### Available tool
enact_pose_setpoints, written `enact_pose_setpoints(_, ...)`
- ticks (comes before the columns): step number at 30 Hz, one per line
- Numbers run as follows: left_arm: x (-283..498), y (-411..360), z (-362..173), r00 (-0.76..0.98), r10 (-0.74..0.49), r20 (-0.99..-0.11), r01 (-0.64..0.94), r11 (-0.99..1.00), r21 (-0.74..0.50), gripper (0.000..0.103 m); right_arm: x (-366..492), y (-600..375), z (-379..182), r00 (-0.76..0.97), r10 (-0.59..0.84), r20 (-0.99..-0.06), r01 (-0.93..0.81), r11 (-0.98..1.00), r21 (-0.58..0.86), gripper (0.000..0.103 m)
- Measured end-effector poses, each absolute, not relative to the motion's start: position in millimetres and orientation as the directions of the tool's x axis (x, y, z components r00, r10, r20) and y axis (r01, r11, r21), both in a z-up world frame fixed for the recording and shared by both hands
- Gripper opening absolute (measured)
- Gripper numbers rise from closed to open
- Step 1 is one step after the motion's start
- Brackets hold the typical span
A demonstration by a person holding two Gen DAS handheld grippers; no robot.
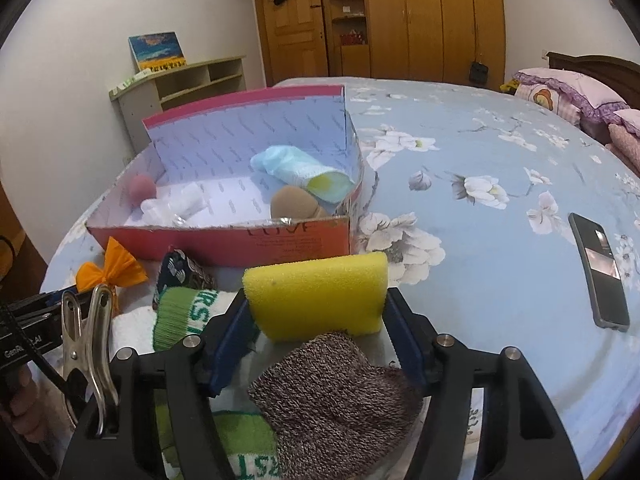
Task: Organize soft objects
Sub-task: 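Grasp the yellow foam sponge with the right tool while the left tool grasps the orange mesh bundle, then carry the orange bundle with the left tool while the right tool carries the yellow sponge into the box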
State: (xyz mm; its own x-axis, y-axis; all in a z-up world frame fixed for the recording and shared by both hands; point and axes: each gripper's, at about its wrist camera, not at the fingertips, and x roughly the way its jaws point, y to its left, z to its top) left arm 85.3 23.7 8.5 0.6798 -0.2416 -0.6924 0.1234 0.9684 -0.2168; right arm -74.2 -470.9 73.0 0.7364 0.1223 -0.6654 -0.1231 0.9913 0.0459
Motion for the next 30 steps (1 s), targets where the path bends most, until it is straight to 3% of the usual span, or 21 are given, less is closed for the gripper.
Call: enact_pose_setpoints(30, 69, 41, 41, 0.734, -0.236, -0.637, 0.123, 0.968, -0.218, 0.035, -84, -435, 120, 0.790, 0.196, -0.581, -0.224, 0.974, 0.023, 0.066)
